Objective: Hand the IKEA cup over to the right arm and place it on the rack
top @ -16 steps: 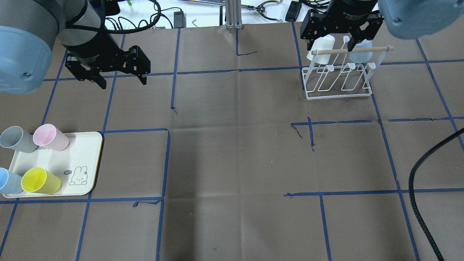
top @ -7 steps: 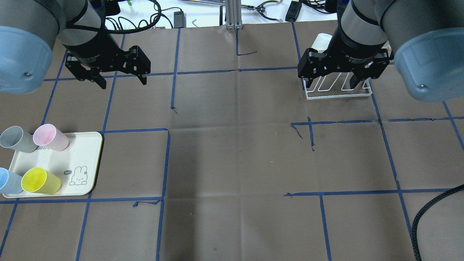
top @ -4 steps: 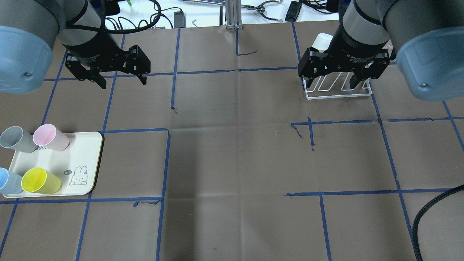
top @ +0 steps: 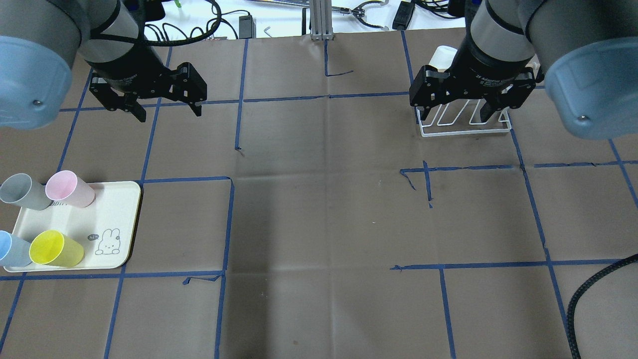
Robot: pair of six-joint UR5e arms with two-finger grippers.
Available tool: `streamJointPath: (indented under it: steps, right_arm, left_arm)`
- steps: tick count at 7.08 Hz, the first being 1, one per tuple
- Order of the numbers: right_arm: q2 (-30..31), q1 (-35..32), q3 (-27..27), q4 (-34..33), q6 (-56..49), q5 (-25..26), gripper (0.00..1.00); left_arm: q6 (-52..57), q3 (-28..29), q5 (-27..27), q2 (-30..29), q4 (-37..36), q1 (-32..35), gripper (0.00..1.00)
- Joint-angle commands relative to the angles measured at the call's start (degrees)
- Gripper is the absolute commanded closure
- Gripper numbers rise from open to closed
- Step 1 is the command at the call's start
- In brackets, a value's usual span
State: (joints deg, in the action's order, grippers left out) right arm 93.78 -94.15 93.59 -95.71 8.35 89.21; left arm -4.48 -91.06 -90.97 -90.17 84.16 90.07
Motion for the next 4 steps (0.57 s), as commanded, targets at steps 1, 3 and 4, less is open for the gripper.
streamJointPath:
  steps: [1,3,4]
  right_arm:
    - [0.08,0.02,0.01,0.0,0.0,0.0,0.0]
    - [0.08,0.02,-0.25,-0.09,-0.09,0.0,0.0]
    - [0.08,0.02,-0.25,-0.09,-0.09,0.0,0.0]
  left_arm:
    - [0.0,0.0,0.0,-0.01,-0.05,-0.07,0.0]
    - [0.0,0.0,0.0,-0.01,0.04,-0.07,0.0]
    - [0.0,0.0,0.0,-0.01,0.04,-0.07,0.0]
